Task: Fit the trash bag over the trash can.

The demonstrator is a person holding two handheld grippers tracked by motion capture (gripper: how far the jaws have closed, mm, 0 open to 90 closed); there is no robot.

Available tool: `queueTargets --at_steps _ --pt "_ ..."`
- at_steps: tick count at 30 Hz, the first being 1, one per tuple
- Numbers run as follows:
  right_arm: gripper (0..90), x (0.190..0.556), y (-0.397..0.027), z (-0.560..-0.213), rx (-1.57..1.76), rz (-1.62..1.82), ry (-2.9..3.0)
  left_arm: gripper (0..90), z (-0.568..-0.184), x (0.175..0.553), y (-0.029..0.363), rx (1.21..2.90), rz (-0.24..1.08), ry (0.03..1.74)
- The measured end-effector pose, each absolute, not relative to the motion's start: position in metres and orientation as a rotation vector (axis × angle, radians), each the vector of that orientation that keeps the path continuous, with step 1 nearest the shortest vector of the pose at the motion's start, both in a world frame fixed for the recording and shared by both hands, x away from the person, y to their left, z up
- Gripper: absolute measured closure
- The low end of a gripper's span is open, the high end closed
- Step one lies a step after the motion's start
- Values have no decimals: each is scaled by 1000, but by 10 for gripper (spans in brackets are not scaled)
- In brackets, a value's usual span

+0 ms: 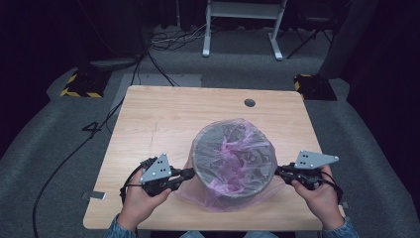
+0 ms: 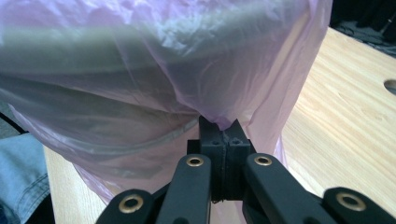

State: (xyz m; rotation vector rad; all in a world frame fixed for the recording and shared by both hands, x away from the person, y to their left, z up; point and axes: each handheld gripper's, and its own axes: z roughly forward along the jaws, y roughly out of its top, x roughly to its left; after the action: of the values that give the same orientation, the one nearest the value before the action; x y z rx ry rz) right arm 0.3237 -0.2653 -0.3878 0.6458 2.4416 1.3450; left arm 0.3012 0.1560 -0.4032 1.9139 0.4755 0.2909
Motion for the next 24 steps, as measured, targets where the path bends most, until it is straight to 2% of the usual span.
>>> queueTargets --at_steps 8,13,14,17,20,24 --pt "900 324 -273 -386 668 1352 2410 900 -404 312 169 1892 391 632" --pt "900 326 -286 -390 731 1353 2396 900 -409 306 175 1869 282 587" --pt "900 325 -287 -391 735 1352 2398 849 -409 302 174 1872 263 578" --pt "894 320 -286 -392 735 1352 2406 539 -412 292 170 1872 262 564" --pt "889 313 -284 -393 721 1350 2420 341 -412 285 164 1869 250 554" --pt "888 298 -281 -391 710 1349 2422 267 -408 273 157 1877 241 520"
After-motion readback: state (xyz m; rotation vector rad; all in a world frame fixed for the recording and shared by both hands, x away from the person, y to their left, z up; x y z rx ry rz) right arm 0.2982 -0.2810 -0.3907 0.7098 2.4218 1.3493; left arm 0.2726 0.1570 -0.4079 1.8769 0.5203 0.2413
